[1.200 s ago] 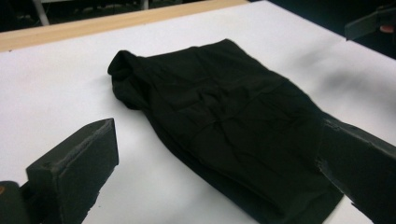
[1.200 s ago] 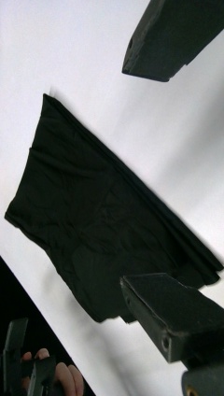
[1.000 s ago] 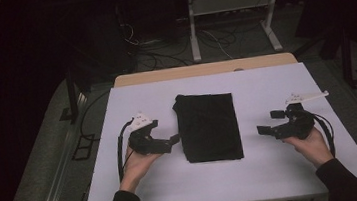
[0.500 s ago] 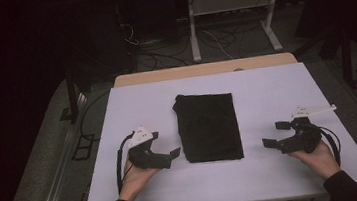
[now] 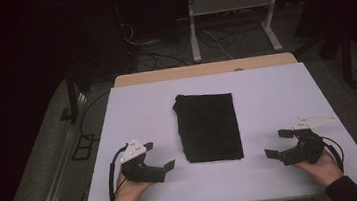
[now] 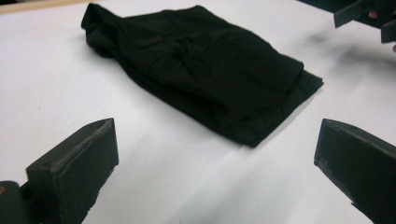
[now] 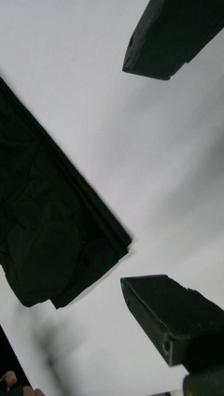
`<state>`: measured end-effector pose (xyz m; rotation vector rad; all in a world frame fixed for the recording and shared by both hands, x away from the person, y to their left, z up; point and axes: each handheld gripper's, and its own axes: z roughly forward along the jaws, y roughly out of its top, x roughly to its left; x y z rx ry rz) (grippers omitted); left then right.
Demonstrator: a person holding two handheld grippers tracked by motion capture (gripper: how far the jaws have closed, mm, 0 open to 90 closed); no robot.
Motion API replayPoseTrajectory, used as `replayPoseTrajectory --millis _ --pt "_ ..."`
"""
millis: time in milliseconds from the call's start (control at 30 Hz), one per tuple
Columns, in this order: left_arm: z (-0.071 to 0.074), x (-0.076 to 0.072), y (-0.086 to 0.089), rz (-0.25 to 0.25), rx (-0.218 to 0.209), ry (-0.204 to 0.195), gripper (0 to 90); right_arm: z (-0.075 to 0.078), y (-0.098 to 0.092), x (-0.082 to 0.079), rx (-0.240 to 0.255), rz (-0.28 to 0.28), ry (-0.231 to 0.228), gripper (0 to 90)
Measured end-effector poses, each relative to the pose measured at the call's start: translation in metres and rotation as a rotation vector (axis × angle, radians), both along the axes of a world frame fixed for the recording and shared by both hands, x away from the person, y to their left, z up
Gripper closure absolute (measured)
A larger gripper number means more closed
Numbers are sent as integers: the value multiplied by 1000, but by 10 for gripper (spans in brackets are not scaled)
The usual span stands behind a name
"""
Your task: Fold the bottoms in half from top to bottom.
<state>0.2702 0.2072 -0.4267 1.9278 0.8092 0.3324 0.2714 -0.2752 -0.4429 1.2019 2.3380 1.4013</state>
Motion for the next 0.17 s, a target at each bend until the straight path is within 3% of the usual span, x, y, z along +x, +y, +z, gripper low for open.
replayPoseTrajectory --millis 167 --pt "-6 1 6 9 10 18 0 -3 -3 -1 -3 -4 5 2"
